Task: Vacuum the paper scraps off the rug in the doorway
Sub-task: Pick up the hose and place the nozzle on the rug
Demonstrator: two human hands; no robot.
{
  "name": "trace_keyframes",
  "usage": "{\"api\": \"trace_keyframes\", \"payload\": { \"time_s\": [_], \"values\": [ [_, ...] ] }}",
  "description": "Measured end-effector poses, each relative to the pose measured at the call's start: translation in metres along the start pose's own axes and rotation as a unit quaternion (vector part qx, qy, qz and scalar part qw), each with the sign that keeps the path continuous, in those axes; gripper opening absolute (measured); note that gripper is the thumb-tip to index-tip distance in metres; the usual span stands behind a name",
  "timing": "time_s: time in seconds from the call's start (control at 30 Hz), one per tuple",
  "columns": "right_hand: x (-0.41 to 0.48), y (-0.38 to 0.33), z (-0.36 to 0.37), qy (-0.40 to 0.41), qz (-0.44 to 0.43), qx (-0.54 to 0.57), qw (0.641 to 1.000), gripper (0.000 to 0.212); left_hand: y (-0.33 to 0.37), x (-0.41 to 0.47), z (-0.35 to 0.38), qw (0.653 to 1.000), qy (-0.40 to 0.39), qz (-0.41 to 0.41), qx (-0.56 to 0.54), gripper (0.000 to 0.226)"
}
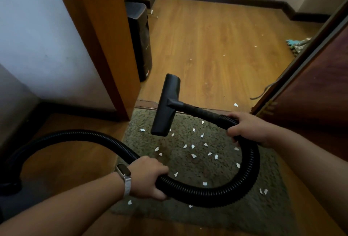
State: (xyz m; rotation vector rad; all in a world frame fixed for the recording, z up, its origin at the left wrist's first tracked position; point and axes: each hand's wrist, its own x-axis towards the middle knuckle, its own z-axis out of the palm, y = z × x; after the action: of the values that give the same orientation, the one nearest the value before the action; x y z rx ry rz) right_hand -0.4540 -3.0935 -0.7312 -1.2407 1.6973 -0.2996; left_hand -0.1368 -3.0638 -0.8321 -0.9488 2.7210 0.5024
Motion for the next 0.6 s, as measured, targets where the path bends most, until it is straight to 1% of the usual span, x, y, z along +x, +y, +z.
{"api": "trace_keyframes", "payload": {
  "time_s": [0.07, 0.17, 0.27, 0.33, 0.47, 0.53, 0.6],
  "values": [
    [0.007, 0.002, 0.003, 0.010, -0.020, -0.031, 0.999, 0.046, 0.016, 0.001, 0.004, 1.000, -0.019, 0.012, 0.010, 0.053],
    [0.021, -0.003, 0.008, 0.036, -0.054, -0.153, 0.986, 0.052, 0.041, 0.000, 0.009, 0.999, -0.021, 0.018, 0.018, 0.054],
    [0.039, -0.014, 0.022, 0.079, -0.069, -0.288, 0.952, 0.039, 0.056, 0.000, 0.006, 0.999, 0.003, 0.029, 0.026, 0.050],
    [0.050, -0.024, 0.037, 0.086, -0.084, -0.349, 0.929, 0.029, 0.065, 0.001, 0.005, 0.998, 0.023, 0.051, 0.039, 0.049],
    [0.058, -0.036, 0.052, 0.054, -0.137, -0.398, 0.906, 0.024, 0.072, 0.000, 0.005, 0.997, 0.014, 0.070, 0.027, 0.049],
    [0.053, -0.032, 0.052, 0.040, -0.148, -0.396, 0.905, 0.023, 0.064, 0.002, 0.005, 0.995, -0.007, 0.090, 0.042, 0.049],
    [0.045, -0.025, 0.049, 0.042, -0.145, -0.380, 0.912, 0.021, 0.054, -0.001, 0.005, 0.991, -0.012, 0.119, 0.054, 0.049]
  ]
}}
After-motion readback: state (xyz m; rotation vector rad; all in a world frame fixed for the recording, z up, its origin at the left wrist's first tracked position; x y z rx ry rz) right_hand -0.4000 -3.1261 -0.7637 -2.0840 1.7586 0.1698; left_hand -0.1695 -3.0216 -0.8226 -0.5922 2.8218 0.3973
